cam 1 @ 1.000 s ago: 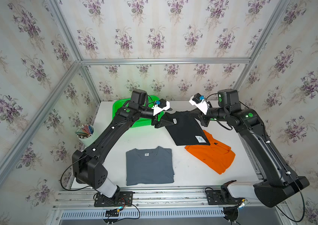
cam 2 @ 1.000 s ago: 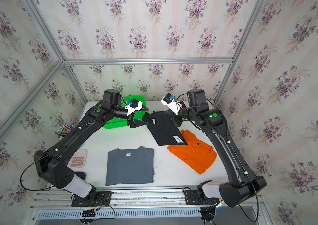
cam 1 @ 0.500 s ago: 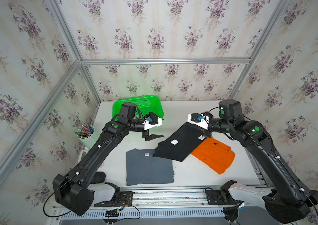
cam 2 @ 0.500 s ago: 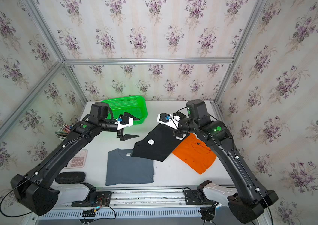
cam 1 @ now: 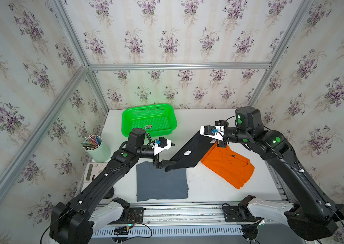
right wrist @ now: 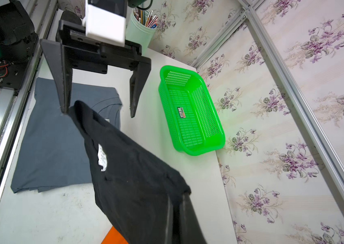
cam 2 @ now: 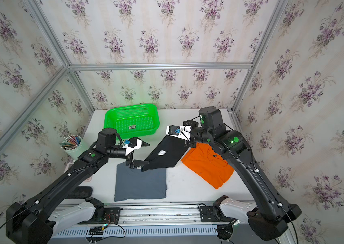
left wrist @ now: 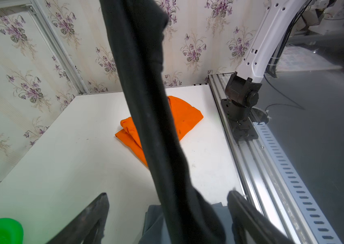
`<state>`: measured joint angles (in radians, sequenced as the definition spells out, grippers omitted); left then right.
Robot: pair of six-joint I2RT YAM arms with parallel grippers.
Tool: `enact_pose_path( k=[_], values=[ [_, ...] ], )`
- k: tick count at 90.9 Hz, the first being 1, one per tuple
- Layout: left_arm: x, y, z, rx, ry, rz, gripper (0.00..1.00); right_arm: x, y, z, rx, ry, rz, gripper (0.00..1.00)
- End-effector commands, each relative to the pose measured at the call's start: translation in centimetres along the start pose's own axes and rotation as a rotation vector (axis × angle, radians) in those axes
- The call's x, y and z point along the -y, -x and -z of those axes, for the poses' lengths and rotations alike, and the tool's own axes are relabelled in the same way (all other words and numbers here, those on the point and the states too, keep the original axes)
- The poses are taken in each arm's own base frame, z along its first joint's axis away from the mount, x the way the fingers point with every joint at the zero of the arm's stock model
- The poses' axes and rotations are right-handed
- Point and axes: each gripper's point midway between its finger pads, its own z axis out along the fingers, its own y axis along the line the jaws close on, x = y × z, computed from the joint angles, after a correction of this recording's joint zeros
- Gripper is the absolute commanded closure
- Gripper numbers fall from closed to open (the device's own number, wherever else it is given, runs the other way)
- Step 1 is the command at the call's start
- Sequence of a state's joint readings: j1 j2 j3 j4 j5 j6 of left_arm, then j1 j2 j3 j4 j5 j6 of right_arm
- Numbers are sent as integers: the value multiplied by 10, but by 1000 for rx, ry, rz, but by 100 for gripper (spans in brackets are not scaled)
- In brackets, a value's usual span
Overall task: Put the folded t-shirts into the basket
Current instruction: Pick up the T-shirt from the center of the board.
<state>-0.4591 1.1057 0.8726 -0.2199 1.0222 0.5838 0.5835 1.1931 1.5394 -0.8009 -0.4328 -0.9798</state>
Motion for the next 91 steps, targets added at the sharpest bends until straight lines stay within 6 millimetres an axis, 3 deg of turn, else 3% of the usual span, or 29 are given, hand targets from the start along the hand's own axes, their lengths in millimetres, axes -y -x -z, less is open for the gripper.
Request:
enact_pose_path(
  k=[1,30,43,65,73,82,86,90,91],
  values=[
    [0,2,-2,11,-7,12,11,14,15,-1,52,-43,48,100],
    [-17,-34,-3,-146,84,-64,12,17,27,-2,87,-38,79,100],
    [-31,-41,-2,-184,123,-37,22,17,27,-1,85,-40,85,100],
    [-28,-54,-4,-220,104,-76,34,23,29,-7,103,-56,81,100],
    [-28,-57,-4,-221,104,-87,43,29,32,-12,116,-63,79,100],
    [-28,-55,-3,-222,109,-104,66,31,32,-18,125,-55,82,100],
    [-26,-53,-1,-226,98,-108,79,32,32,-21,126,-53,81,100],
    [-25,-53,1,-235,80,-112,99,33,31,-24,126,-52,82,100],
    [-26,-53,2,-239,79,-111,100,33,31,-25,126,-52,82,100]
  ],
)
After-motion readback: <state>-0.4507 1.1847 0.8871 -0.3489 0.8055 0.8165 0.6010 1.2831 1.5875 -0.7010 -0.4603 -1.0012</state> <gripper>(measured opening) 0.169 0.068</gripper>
